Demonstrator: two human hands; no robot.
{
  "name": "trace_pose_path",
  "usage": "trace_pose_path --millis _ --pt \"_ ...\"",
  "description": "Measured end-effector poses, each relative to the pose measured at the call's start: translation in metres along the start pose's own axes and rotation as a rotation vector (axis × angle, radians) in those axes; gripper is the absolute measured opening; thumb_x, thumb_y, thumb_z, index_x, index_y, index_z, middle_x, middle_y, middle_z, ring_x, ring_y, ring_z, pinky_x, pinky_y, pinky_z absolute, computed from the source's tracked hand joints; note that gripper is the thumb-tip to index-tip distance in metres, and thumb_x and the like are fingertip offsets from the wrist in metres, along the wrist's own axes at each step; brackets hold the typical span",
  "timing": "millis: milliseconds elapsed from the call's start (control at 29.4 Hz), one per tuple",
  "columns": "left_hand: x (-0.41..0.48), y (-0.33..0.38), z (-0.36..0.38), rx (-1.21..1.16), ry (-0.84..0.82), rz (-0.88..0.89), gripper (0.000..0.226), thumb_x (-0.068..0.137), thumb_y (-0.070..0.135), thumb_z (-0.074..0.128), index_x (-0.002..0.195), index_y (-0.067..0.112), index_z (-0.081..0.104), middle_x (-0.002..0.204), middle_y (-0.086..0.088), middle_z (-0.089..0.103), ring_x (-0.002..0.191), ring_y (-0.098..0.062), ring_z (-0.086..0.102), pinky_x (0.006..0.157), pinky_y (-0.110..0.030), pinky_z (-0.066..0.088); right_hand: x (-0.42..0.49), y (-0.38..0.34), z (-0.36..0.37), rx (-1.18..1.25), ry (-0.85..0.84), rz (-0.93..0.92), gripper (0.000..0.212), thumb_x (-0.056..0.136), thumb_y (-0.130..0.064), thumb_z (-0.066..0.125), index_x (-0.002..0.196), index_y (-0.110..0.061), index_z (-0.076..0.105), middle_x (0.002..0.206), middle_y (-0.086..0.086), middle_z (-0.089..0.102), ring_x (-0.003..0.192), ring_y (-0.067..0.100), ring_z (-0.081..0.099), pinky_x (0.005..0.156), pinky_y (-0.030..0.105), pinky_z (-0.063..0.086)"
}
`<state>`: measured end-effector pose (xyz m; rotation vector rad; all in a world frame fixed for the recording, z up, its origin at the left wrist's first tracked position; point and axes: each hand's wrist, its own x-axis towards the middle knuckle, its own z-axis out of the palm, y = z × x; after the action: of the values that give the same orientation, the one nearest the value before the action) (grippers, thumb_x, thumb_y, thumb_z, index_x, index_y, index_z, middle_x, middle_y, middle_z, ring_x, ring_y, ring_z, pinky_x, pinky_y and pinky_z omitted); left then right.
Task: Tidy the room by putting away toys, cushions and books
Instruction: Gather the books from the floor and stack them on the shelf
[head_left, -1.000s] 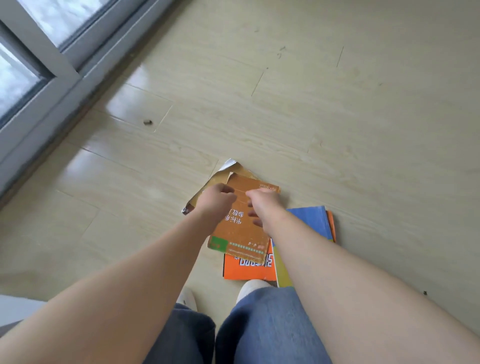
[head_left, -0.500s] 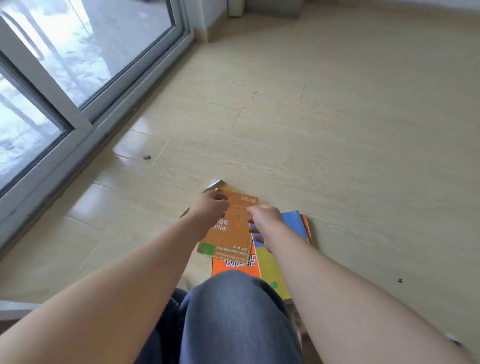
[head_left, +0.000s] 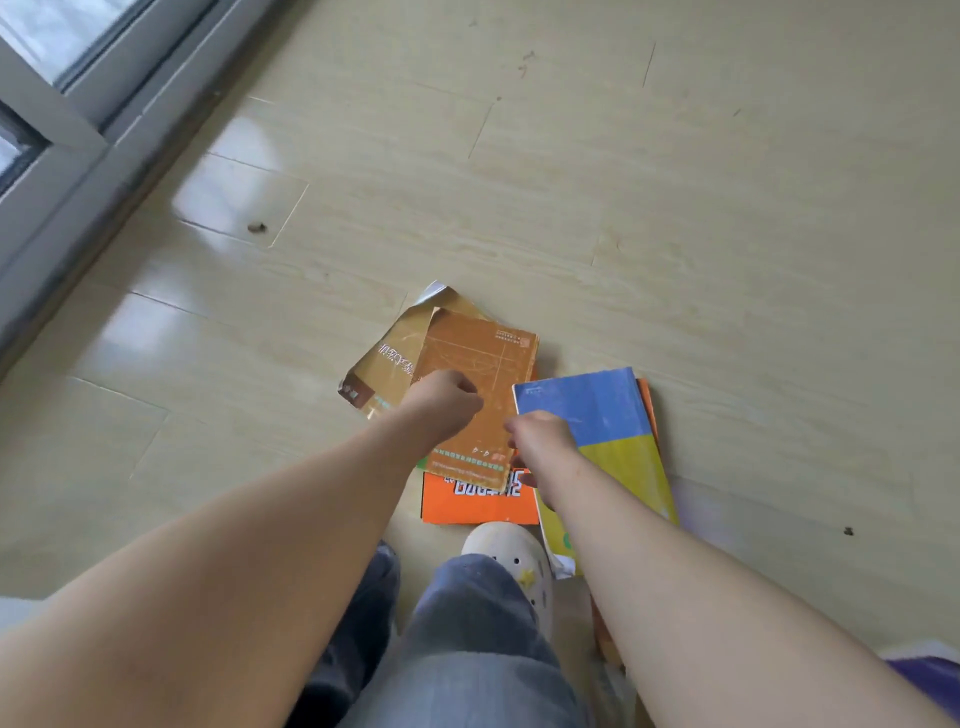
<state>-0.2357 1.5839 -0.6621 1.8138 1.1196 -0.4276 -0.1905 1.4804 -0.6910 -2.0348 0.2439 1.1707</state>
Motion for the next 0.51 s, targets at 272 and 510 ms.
trace_pose_path --millis 272,510 --pt "0.091 -0.050 0.026 0.234 -0.035 -0.117 0.022 0.089 0.012 0.047 0.108 0.019 0.057 0.104 -0.009 0.055 0.089 -0.024 0.053 0.074 -0.029 0.046 0.080 0.015 0.013 -0.346 0.161 0.059 0.042 0.090 -0.022 0.047 0.132 -0.020 0.045 0.129 0.004 0.050 0.117 0.027 0.046 0.092 0.034 0.040" --pt "0.134 -0.081 0.047 0.250 0.126 -0.242 0.073 0.085 0.028 0.059 0.146 0.020 0.018 0.150 -0.005 0.022 0.136 -0.031 0.026 0.106 -0.045 0.032 0.122 0.041 0.024 -0.614 0.183 0.131 0.079 0.088 -0.031 0.055 0.149 -0.029 0.005 0.159 0.001 -0.004 0.144 0.030 0.007 0.110 0.048 0.023"
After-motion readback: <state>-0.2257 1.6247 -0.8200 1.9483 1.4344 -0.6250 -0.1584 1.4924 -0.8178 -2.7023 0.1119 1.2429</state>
